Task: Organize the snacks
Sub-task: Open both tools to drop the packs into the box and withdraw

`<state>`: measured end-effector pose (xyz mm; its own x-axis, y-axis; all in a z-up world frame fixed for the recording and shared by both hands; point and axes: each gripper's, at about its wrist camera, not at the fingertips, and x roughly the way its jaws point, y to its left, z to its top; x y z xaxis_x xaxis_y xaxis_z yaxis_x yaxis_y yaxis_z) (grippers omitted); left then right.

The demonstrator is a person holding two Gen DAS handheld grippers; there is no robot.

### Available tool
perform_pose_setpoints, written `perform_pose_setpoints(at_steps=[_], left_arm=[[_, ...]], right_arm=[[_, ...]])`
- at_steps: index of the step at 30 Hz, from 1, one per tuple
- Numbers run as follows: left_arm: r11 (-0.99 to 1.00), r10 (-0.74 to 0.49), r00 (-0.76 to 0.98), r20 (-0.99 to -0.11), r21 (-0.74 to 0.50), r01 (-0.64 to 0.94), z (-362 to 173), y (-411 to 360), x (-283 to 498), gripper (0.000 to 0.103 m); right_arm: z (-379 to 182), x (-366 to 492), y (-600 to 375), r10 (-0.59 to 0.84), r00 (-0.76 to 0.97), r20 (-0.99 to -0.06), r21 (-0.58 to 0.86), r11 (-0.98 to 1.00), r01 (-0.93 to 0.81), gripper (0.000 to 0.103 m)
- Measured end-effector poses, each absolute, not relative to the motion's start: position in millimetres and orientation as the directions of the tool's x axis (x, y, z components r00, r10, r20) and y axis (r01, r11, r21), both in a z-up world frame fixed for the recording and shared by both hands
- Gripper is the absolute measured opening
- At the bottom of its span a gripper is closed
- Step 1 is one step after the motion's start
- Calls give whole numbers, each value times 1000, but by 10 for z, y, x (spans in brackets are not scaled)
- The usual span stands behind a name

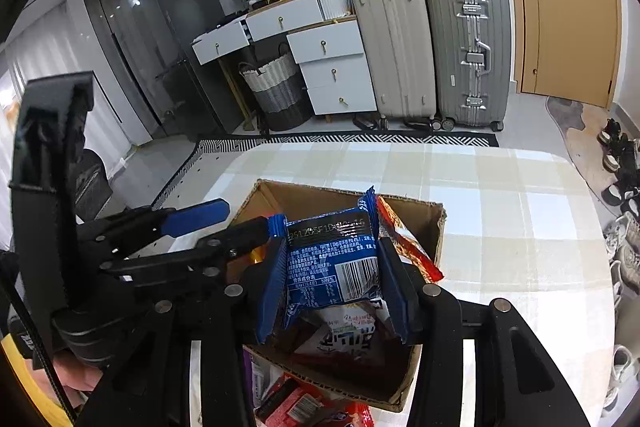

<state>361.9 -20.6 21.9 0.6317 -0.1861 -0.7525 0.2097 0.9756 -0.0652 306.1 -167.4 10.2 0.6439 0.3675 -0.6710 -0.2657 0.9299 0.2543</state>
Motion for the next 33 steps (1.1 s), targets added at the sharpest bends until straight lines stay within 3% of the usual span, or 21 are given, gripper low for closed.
perform_pose_setpoints(at_steps=[9, 13, 21, 23, 27, 29, 33], left_arm=[[981, -164, 642, -749, -53, 188, 321, -132, 3506, 49], [984, -138, 659, -740, -24, 178, 393, -111, 3388, 61], [988, -97, 694, -713, 14, 153, 623, -50, 3020, 67], [991, -90, 715, -694, 9, 133, 713, -18, 2832, 80], [994, -77, 754, -652, 12, 111, 904, 34, 2405, 81], [994, -69, 769, -635, 22, 108, 998, 31, 2181, 82], [993, -67, 810, -583, 38, 110, 1203, 20, 1667, 90]], right_arm=[[98, 3042, -1671, 354, 642, -680, 247, 935, -254, 46], [111, 2993, -1657, 341, 647, -682, 237, 940, -247, 49], [326, 2738, -1658, 338, 663, -668, 218, 941, -261, 49], [417, 2622, -1682, 335, 674, -659, 217, 942, -257, 49], [653, 2274, -1727, 335, 695, -636, 207, 942, -265, 51], [783, 2064, -1742, 330, 716, -616, 187, 944, -274, 56], [1036, 1564, -1774, 323, 776, -542, 160, 946, -282, 78]])
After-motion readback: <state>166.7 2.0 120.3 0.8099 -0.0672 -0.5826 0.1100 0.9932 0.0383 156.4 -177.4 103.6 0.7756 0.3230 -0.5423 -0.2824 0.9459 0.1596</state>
